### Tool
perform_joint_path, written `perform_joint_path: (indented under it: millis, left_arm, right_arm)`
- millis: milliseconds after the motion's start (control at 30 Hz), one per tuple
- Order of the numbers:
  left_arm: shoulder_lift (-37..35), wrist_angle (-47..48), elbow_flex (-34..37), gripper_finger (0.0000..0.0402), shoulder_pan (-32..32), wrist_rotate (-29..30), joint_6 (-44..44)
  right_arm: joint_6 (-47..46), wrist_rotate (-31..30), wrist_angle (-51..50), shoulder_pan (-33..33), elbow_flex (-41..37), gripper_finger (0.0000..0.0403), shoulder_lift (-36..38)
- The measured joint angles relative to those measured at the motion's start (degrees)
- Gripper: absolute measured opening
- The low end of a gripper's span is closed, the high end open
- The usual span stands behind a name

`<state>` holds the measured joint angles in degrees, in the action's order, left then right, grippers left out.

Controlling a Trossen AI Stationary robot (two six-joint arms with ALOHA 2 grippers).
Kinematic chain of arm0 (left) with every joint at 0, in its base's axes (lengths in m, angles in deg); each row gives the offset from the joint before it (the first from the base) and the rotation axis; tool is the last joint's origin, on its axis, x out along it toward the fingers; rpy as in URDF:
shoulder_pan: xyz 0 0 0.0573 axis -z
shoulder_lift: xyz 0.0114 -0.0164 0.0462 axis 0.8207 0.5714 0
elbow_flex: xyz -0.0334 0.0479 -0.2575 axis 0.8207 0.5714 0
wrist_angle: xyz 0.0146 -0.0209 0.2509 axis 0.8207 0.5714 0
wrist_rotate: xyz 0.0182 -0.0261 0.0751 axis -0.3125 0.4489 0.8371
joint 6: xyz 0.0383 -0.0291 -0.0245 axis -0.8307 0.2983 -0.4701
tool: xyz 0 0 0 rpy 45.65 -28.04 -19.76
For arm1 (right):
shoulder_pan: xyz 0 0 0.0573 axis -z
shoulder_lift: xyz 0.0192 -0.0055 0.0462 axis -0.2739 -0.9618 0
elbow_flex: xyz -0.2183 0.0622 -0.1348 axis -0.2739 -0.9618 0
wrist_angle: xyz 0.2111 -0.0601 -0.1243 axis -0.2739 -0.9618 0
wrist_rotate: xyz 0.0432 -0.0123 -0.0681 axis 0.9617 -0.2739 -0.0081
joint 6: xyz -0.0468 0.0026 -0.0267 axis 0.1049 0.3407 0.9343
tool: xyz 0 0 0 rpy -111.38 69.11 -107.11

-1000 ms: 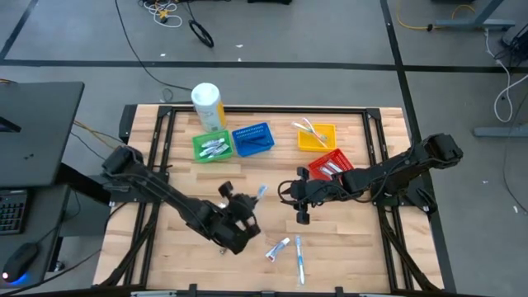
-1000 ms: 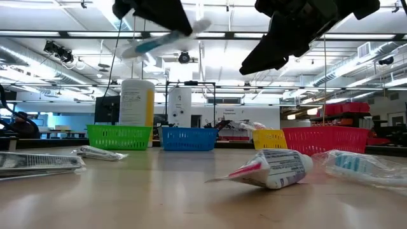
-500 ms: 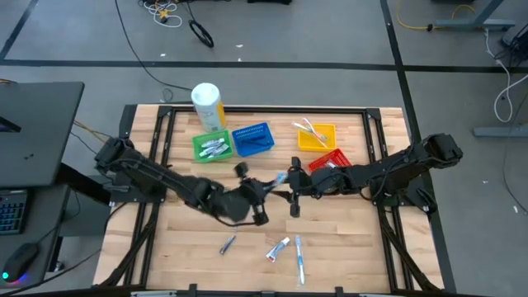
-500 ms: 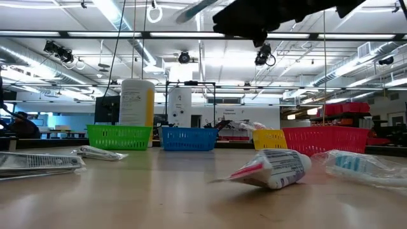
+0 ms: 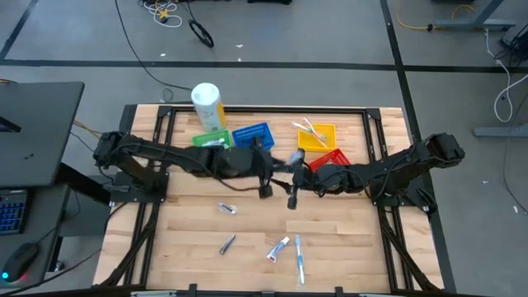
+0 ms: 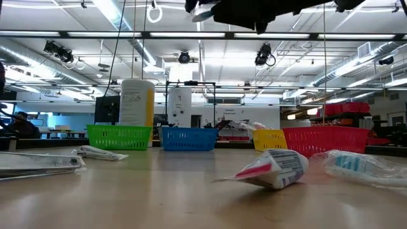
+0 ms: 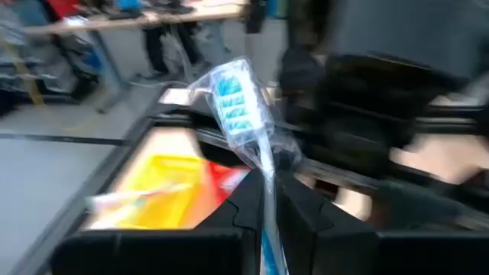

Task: Pick & Place Travel size toiletries
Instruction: Put the left blue toothbrush into the yellow bin

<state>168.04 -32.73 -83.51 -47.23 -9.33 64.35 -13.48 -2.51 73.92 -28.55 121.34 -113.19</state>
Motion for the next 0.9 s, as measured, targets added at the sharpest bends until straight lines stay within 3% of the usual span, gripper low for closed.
perform_joint_path:
  millis: [167,333,467,667,833,900]
  left_arm:
    - [-1.5,0.2,0.1,0.0031,-2.6,3.2,-5.1]
    - [-4.6,3.7,0.0,0.0031,-5.7,3.1,-6.7]
    - [-6.5,5.2,0.1,0.0029,-7.4,2.6,-8.4]
    - [-7.4,4.7,0.1,0.003,-12.5,-7.8,-11.6]
    - [-5.8,3.5,0.5,0.0028,-17.9,-14.3,-11.5]
    - [-5.2,-1.7,3.0,0.0029,-19.6,-16.7,-11.6]
  right_arm:
    - [0.5,0.3,-0.7,2.2,0.0,0.014,0.6]
    - [0.2,-3.6,-6.1,4.8,0.1,0.014,3.0]
    - [-1.6,-2.6,-10.7,7.5,0.1,0.014,6.7]
    - [-3.8,2.4,-19.6,10.2,0.2,0.014,15.3]
    - [-4.9,2.6,-27.7,10.7,0.2,0.014,19.3]
    - [-5.1,2.0,-31.0,10.8,0.2,0.014,20.6]
